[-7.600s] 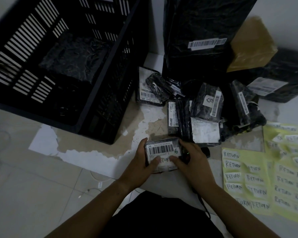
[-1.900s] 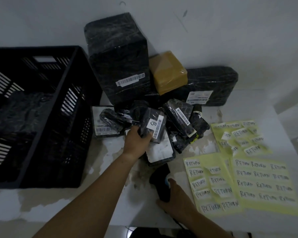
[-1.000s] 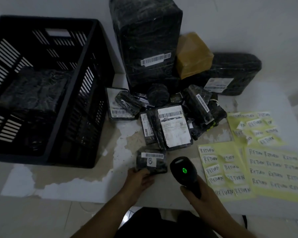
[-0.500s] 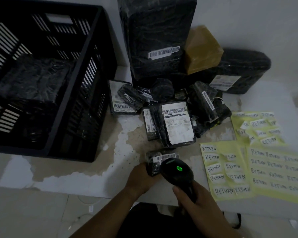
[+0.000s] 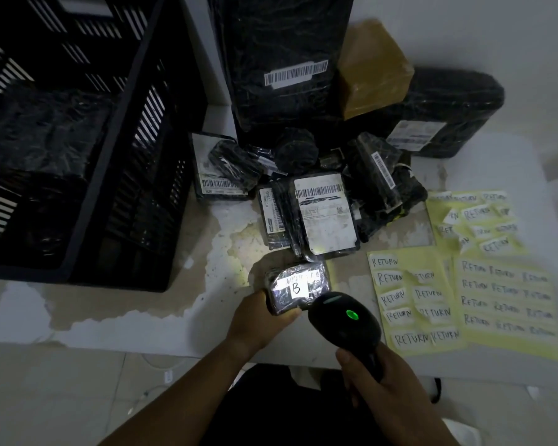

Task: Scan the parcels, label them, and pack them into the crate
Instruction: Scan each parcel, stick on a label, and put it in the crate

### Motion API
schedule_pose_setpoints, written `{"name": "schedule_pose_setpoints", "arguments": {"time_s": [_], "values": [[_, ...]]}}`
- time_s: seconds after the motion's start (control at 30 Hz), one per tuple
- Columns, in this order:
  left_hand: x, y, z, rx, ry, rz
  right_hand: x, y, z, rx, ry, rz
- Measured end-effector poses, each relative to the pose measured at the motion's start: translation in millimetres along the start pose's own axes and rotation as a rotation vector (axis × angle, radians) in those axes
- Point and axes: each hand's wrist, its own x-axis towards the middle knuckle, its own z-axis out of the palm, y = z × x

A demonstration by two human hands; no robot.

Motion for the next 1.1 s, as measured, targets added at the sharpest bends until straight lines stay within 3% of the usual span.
{"name": "schedule_pose_setpoints", "arguments": {"time_s": [1.1], "values": [[0, -3, -5, -0.111, -0.082, 0.028, -8, -7, -5, -0.029, -0.020, -0.053]]}}
